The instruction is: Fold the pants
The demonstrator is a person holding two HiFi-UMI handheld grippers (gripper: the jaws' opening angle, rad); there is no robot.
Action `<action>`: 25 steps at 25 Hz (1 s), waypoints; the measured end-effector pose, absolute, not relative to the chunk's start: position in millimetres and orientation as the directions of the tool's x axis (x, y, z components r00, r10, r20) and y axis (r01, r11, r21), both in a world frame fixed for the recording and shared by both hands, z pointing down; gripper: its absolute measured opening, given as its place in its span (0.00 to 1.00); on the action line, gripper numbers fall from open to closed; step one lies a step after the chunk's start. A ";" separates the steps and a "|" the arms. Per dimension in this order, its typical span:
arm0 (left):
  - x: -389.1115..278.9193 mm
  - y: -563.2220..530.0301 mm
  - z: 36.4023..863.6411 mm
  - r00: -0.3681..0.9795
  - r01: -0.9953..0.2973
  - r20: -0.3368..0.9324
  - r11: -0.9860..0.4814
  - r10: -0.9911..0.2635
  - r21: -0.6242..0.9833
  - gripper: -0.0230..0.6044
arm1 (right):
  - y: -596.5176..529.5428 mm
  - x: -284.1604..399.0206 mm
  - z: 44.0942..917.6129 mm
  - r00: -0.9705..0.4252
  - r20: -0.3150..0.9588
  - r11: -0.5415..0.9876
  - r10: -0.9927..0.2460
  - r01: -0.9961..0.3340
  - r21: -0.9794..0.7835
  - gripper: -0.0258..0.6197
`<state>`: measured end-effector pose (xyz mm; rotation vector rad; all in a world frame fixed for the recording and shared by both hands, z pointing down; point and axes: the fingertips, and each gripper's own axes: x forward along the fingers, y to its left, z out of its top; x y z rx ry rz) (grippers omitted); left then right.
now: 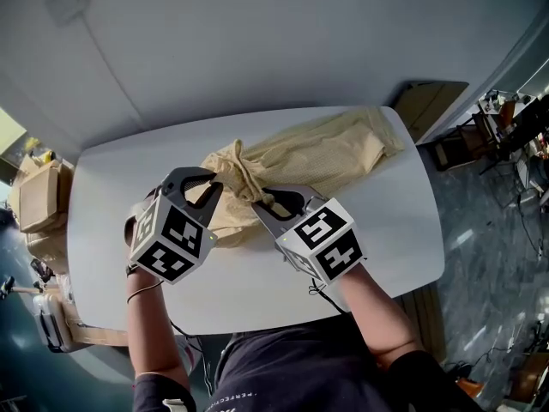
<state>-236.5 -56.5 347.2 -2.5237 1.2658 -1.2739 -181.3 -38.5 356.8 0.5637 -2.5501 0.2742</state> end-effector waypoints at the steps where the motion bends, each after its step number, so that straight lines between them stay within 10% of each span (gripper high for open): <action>1: -232.5 -59.8 343.2 0.326 -0.651 0.645 -0.659 -0.691 -0.377 0.10 | -43.3 -176.8 353.1 -0.787 0.513 0.894 -0.342 -0.441 -0.080 0.17; 25: -20.4 -223.1 340.8 0.280 -0.624 0.704 -0.681 -0.653 -0.383 0.11 | -206.4 36.4 342.5 -0.798 0.485 0.878 -0.357 -0.464 -0.118 0.17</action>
